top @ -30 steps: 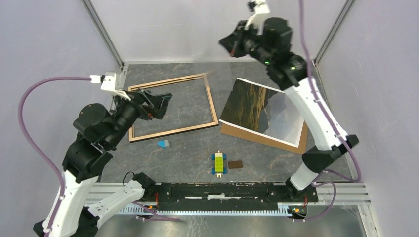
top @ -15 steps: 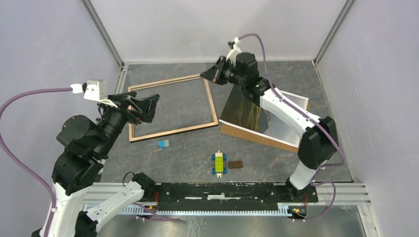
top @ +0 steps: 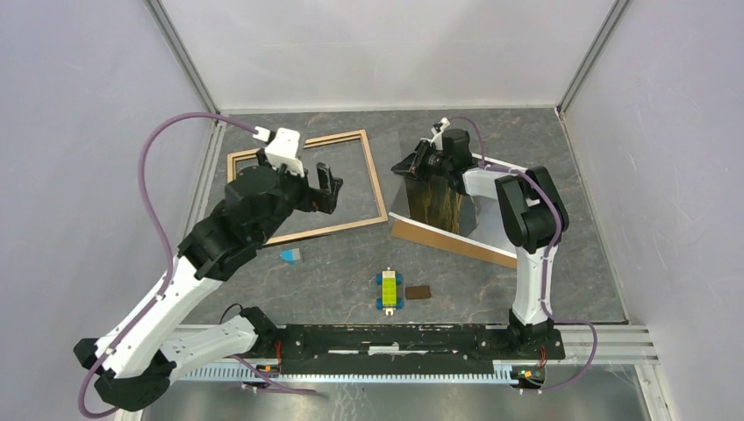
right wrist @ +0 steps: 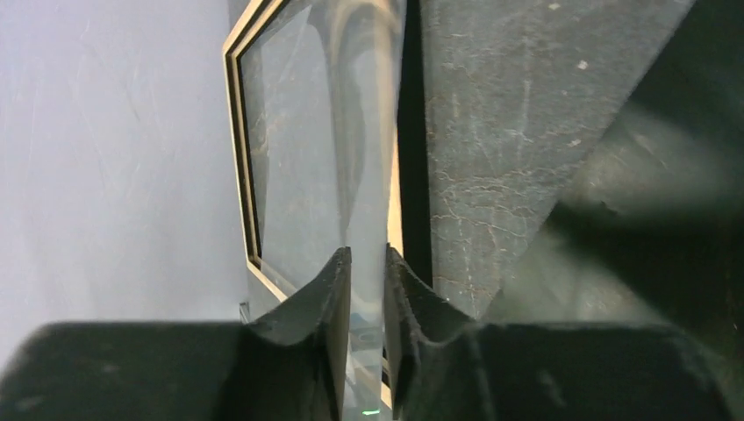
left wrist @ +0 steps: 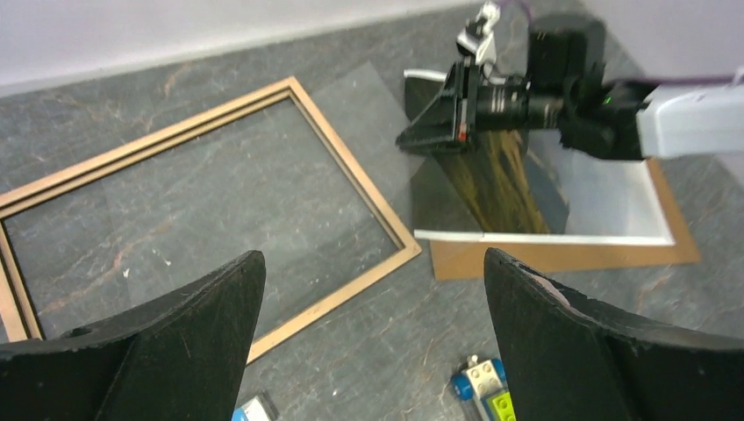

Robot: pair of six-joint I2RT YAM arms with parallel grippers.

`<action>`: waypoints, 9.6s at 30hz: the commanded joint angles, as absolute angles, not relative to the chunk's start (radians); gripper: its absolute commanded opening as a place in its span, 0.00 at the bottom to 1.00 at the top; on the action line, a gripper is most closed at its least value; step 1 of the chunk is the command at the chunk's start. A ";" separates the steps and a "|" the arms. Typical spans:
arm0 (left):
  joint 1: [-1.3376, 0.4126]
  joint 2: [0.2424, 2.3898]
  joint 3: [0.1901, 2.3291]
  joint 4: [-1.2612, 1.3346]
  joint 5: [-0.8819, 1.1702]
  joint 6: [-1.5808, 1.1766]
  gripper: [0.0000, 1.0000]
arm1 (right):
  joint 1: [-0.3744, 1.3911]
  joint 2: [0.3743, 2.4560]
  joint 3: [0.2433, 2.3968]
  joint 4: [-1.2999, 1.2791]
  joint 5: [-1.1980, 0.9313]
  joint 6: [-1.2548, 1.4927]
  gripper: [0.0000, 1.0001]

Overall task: Put the photo into the frame
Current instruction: Place the photo frame item in the photo frame.

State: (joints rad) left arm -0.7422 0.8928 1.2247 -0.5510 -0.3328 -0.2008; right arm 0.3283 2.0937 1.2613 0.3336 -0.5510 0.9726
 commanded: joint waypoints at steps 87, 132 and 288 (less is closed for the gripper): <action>-0.657 0.766 0.913 -0.256 -0.543 -0.108 1.00 | 0.525 2.205 1.534 1.146 -0.807 1.411 0.00; -0.602 0.805 0.897 -0.241 -0.512 -0.144 1.00 | 0.519 2.523 1.851 0.477 -0.699 1.151 0.00; -0.537 0.763 0.897 -0.242 -0.404 -0.199 1.00 | 0.491 2.336 1.739 0.138 -0.592 0.750 0.45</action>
State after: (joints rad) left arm -0.5446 0.7834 0.8886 -0.2752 -0.4145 -0.1486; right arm 0.4889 2.4050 1.6855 0.2001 -0.6292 0.8257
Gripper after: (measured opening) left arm 0.996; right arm 0.443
